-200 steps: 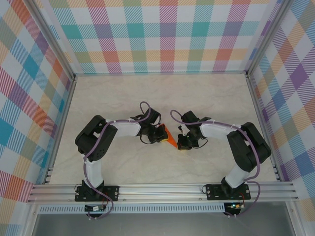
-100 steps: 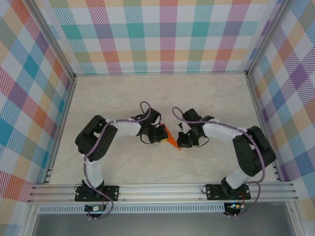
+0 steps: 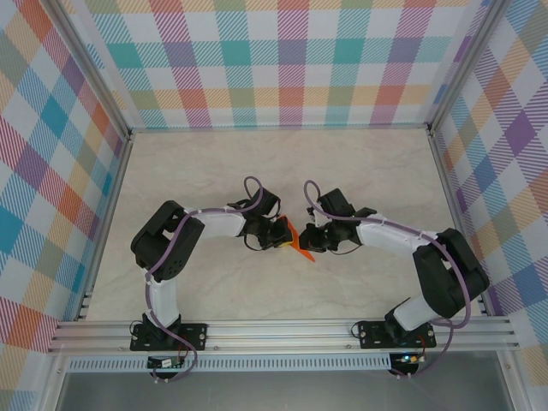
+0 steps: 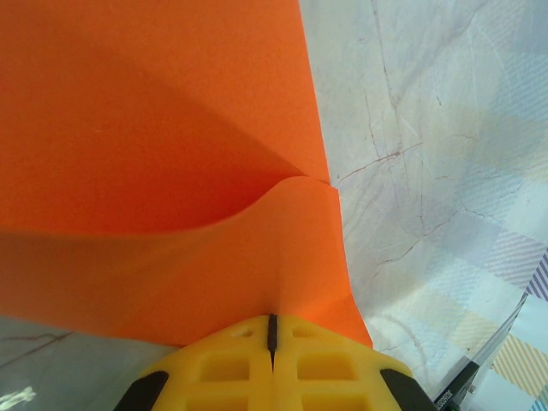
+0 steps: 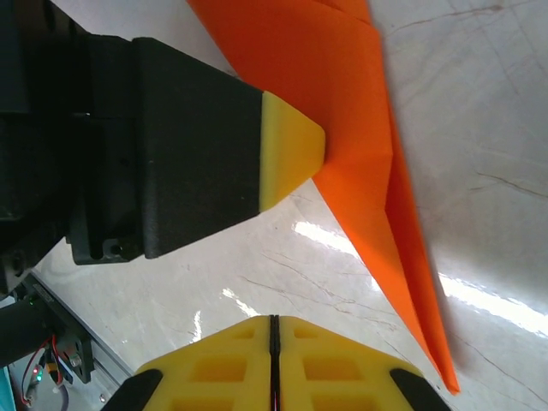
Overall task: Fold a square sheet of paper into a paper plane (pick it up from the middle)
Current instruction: Fold the wing for the fifth time at the center of the table.
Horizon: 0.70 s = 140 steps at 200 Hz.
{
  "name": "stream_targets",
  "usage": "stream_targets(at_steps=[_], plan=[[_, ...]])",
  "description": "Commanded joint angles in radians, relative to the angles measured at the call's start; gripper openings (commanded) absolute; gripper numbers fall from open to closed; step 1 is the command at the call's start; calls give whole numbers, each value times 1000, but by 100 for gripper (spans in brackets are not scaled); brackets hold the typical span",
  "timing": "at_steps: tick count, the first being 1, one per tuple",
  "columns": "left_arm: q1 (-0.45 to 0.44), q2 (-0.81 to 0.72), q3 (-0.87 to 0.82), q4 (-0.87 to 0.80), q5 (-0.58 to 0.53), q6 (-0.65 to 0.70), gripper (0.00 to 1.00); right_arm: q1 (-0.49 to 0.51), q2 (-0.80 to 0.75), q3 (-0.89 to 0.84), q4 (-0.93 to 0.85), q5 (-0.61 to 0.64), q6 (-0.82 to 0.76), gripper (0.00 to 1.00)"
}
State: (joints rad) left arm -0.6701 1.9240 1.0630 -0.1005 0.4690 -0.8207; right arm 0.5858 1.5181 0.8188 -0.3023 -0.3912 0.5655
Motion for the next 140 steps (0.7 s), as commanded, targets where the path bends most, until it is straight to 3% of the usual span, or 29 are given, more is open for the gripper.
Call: stream_targets(at_steps=[1, 107, 140], plan=[[1, 67, -49, -125, -152, 10, 2, 6, 32, -6, 39, -10, 13, 8], [2, 66, -31, -139, -150, 15, 2, 7, 149, 54, -56, 108, -23, 5], [1, 55, -24, -77, -98, 57, 3, 6, 180, 53, -84, 151, -21, 5]])
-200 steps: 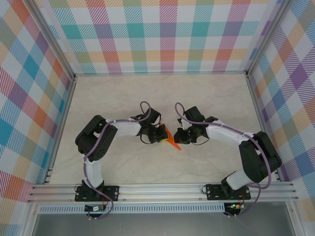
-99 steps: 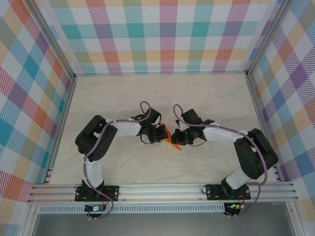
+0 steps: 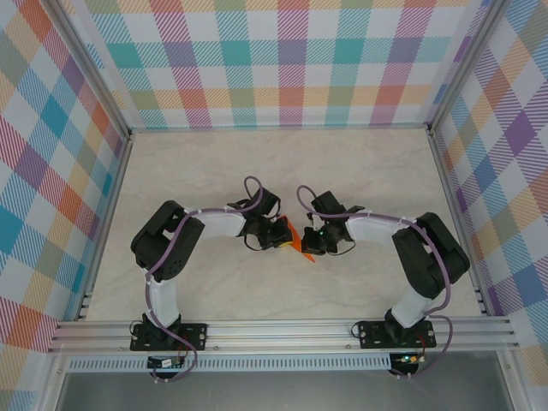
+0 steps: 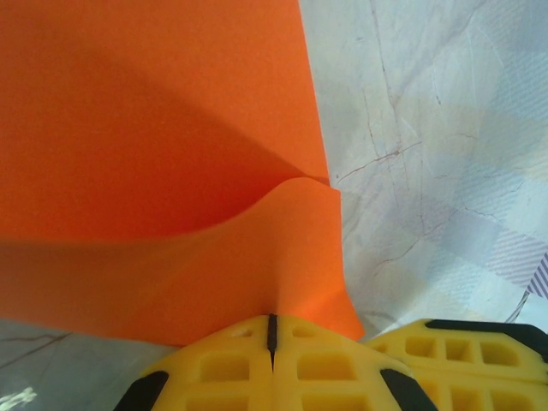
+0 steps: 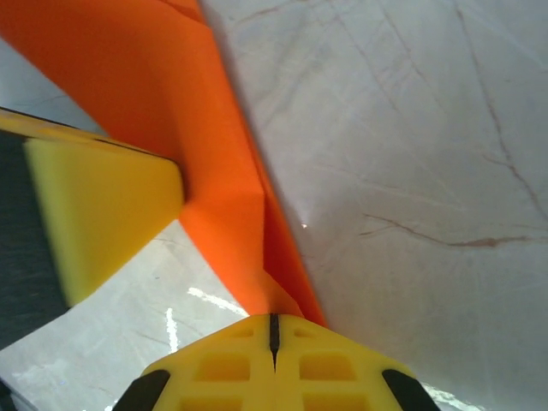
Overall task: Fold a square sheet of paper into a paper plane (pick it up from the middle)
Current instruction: Fold the wing for the fifth time at the center of the table.
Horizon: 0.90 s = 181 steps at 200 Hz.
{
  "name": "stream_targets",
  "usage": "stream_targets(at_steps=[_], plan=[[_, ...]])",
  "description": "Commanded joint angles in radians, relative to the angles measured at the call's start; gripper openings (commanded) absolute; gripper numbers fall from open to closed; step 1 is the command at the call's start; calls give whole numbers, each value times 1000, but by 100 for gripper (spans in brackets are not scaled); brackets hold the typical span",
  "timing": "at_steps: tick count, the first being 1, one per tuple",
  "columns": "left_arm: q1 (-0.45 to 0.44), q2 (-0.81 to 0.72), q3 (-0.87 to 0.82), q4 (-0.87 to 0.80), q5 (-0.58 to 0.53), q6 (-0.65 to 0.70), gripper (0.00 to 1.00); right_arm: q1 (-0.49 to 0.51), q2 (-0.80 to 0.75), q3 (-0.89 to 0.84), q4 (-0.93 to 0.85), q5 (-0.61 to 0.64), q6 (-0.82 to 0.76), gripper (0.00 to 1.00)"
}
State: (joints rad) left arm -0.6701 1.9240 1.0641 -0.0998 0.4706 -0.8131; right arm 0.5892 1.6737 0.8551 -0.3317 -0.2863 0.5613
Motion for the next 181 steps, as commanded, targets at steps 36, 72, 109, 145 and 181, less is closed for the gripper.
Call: stream_targets(at_steps=[36, 72, 109, 145, 181], plan=[[2, 8, -2, -14, -49, 110, 5, 3, 35, -2, -62, 61, -13, 4], [1, -68, -68, 123, -2, 100, 8, 3, 38, -8, -59, 59, -2, 4], [-12, -89, -160, 266, 32, 46, 8, 3, 56, -4, -58, 34, 2, 3], [-38, -79, -157, 310, 45, 44, 7, 3, 61, -4, -63, 33, 3, 3], [-60, -82, -148, 310, 29, 44, 7, 3, 68, -5, -67, 36, 5, 3]])
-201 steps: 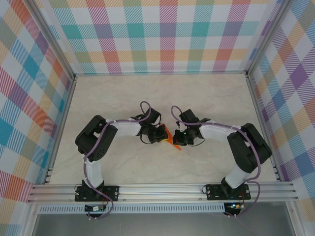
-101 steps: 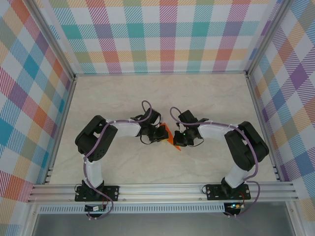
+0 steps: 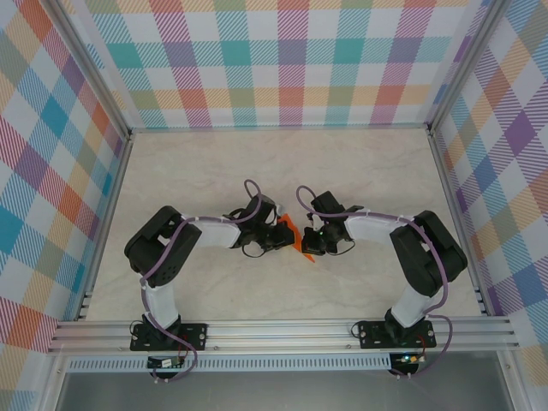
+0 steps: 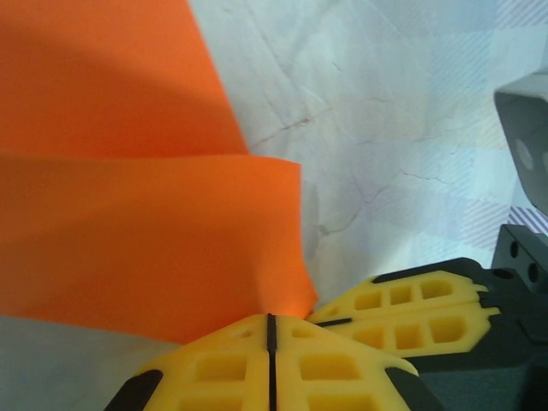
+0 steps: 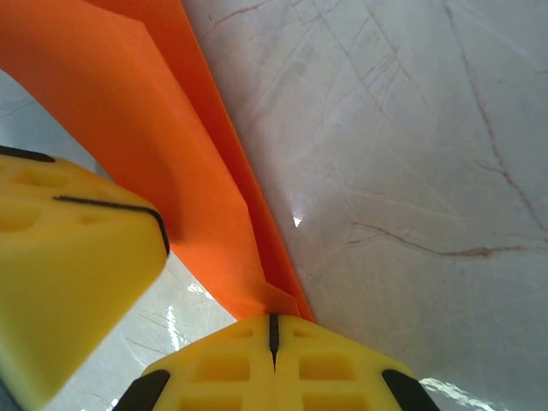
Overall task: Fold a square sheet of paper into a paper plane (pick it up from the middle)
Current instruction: Fold the wing for the fifth time at the center of the table.
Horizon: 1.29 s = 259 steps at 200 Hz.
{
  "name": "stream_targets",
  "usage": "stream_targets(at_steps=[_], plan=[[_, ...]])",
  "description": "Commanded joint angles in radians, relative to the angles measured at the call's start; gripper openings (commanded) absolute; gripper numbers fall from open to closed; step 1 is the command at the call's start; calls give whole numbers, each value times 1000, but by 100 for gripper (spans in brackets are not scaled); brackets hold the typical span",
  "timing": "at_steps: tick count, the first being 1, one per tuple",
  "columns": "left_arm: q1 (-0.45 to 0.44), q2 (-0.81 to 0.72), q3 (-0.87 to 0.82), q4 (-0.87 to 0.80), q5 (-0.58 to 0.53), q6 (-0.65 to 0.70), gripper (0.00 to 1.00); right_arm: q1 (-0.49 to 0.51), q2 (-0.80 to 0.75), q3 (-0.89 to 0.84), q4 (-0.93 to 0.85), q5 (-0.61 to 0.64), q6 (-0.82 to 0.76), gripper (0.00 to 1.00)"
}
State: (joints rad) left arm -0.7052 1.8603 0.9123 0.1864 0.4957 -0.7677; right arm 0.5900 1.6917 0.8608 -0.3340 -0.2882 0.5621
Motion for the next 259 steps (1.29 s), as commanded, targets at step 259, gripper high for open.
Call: stream_targets(at_steps=[259], plan=[[78, 85, 154, -272, -136, 209, 7, 2, 118, -42, -185, 146, -30, 2]])
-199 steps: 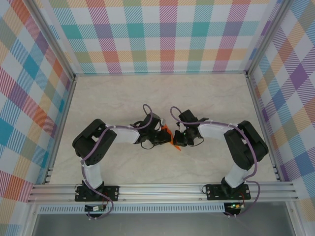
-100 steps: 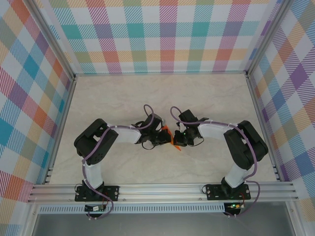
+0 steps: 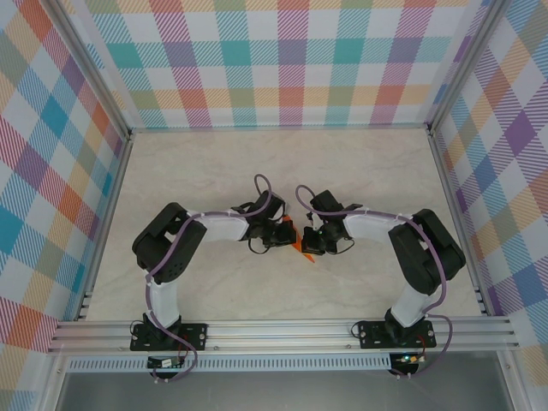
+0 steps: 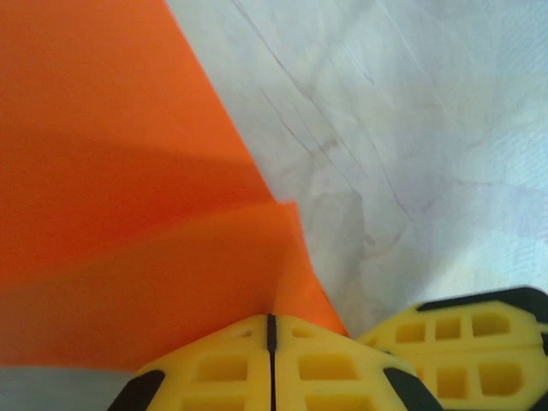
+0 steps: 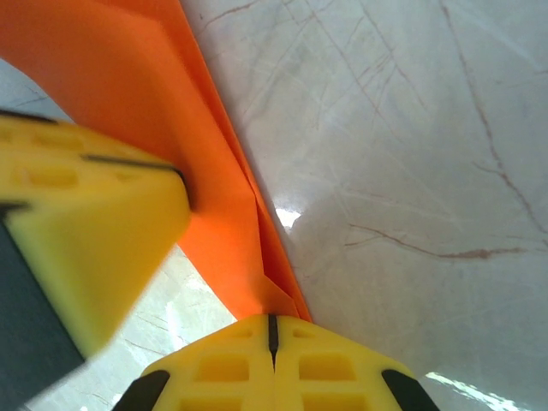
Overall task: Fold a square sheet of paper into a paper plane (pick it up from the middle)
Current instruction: Fold the wing for the fifth time at the center of the table.
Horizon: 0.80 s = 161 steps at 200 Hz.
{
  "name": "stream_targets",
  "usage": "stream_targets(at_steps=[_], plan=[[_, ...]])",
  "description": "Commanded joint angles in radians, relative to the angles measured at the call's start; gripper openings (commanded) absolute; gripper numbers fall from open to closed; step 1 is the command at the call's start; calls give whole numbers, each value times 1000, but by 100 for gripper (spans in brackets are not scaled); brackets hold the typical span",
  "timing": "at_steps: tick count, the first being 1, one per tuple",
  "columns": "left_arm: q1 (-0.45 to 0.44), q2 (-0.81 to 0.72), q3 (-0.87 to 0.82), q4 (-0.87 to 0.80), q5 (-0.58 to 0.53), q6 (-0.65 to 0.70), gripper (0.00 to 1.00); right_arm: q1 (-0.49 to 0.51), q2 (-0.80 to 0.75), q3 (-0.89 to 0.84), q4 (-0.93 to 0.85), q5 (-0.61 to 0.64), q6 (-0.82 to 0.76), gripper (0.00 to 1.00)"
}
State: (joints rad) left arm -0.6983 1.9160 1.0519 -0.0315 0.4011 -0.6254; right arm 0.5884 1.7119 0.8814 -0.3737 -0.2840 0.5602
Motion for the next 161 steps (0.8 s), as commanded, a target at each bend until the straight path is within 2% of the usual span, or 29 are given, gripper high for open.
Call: stream_targets(at_steps=[1, 80, 110, 161], plan=[[73, 29, 14, -54, -39, 68, 7, 4, 98, -61, -145, 141, -28, 2], [211, 64, 30, -62, 14, 150, 8, 4, 115, -62, -147, 132, -25, 2], [256, 61, 20, -92, -26, 166, 8, 4, 116, -68, -152, 140, -21, 2], [349, 101, 89, -238, -185, 106, 7, 4, 118, -70, -156, 143, -16, 2]])
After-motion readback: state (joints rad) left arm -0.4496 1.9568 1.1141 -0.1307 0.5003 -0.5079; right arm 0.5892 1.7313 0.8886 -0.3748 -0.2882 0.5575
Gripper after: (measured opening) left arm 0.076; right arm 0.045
